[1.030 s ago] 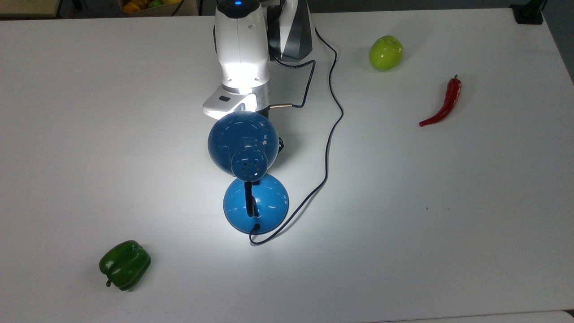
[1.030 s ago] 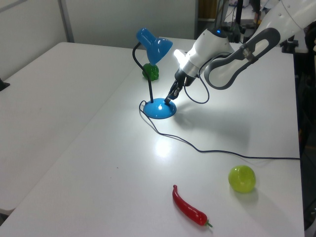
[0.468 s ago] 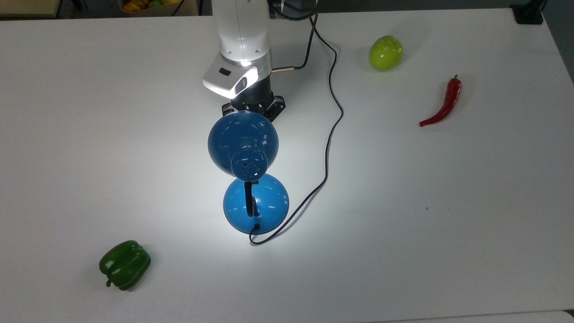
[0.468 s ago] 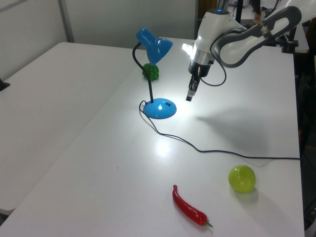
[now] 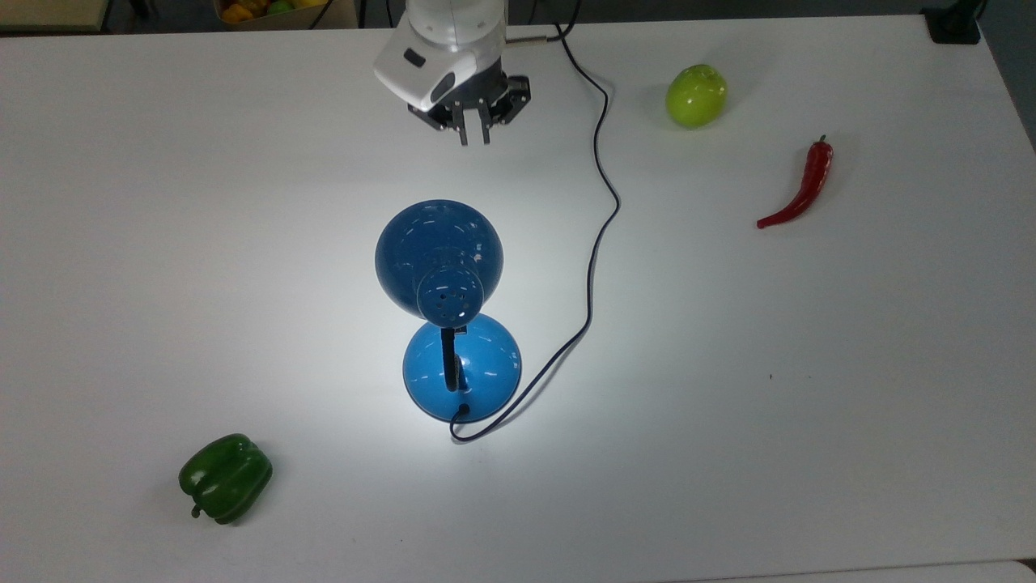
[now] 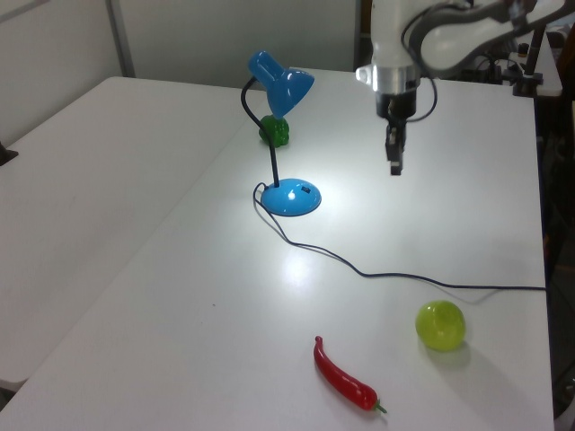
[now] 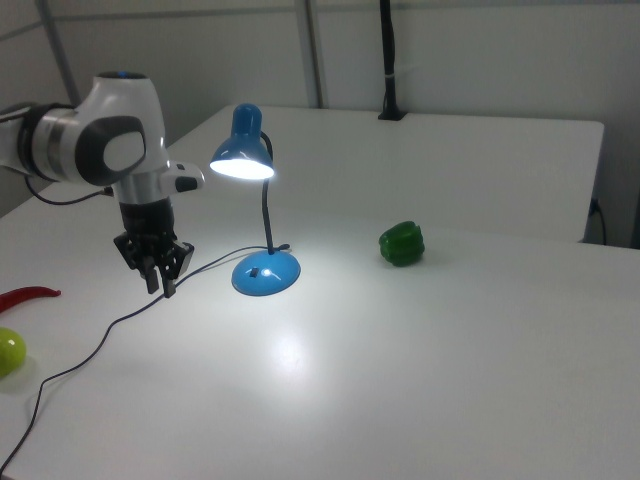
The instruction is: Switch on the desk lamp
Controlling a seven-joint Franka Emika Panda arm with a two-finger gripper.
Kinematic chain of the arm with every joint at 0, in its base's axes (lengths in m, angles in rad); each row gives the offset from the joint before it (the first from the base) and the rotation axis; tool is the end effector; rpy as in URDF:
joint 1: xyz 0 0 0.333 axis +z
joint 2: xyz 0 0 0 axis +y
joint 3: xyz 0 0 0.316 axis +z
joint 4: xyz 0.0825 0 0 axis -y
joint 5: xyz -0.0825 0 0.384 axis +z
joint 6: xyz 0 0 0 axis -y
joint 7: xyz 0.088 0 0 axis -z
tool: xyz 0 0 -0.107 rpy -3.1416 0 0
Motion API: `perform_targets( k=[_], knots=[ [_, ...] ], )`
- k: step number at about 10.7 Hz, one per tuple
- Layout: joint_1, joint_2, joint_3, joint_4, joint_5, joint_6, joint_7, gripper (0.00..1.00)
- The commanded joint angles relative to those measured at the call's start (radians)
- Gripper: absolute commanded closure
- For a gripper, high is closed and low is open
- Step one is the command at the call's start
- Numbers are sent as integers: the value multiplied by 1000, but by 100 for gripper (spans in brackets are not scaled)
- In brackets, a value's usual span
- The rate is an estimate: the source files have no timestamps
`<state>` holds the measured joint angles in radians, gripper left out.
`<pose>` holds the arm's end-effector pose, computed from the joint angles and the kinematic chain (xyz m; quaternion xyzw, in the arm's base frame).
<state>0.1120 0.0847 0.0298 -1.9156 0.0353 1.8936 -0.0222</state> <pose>0.5625 0.0826 0.4403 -0.9956 -0.0753 0.0543 0.0145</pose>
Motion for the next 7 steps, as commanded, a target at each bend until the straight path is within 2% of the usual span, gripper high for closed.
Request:
perform_targets(
  k=[1,4,7],
  knots=[
    [5,-98,-8,87,-5,-204,45,0],
    [3,-108,-34,226,0,-339,73,0],
    [5,-109,-47,271,-5,-328,186,0]
  ],
)
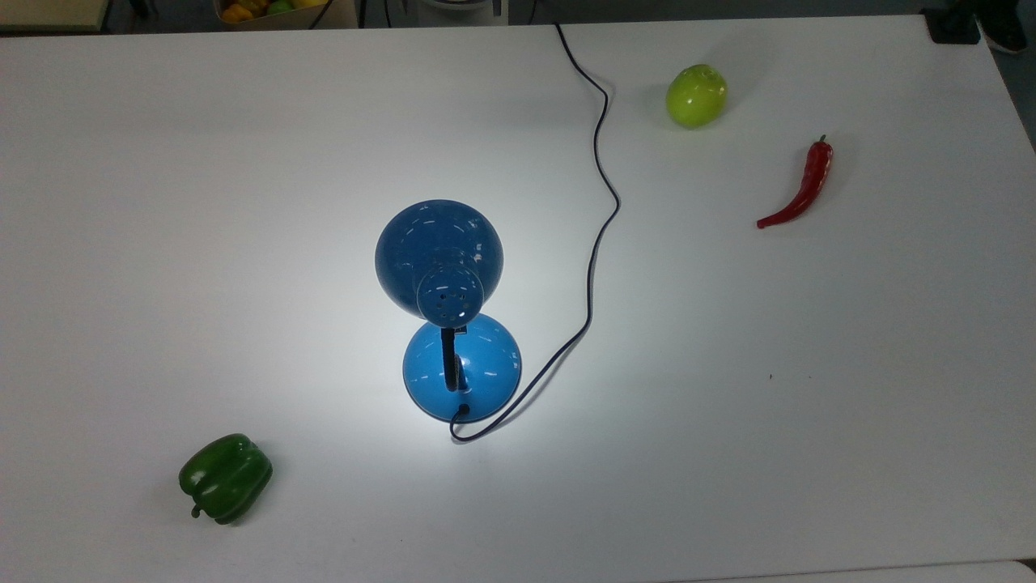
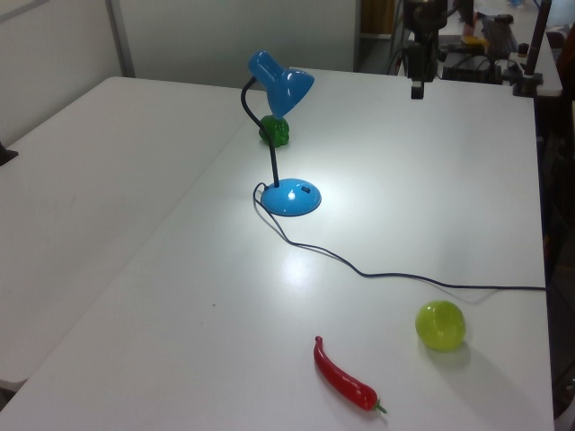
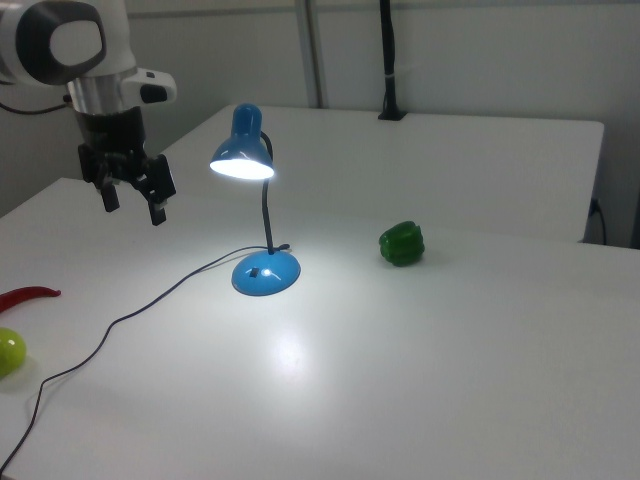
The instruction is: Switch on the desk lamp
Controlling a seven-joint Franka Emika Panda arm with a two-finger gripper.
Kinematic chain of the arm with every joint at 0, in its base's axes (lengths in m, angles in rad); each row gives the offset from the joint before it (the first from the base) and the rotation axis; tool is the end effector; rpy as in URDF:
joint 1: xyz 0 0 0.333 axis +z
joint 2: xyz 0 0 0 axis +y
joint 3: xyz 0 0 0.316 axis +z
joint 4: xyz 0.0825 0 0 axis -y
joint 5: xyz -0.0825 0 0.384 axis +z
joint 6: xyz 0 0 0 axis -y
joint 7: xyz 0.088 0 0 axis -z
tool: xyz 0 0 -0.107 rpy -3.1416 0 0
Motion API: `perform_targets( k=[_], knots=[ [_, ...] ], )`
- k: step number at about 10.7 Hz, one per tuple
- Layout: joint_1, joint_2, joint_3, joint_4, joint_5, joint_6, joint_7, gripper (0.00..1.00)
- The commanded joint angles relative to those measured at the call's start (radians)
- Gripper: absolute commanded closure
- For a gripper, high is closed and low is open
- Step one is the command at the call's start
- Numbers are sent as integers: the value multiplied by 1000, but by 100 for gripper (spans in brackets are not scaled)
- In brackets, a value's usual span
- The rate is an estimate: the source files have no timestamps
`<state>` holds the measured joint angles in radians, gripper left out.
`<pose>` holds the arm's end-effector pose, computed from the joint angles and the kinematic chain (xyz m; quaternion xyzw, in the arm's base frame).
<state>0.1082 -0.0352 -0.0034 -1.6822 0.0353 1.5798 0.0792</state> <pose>0.5378 0.0603 0.5921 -0.9992 -0.0120 0.0351 0.0145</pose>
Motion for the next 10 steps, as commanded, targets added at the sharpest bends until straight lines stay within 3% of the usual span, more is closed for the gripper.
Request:
perform_targets(
  k=[1,3,5,10],
  knots=[
    [8,9,-44,45,-3,24,79,0],
    [10,14,-58,44,6,109,30,0],
    [10,23,-60,42,2,135,-144,0],
    [10,23,-58,38,-12,149,-170,0]
  ],
)
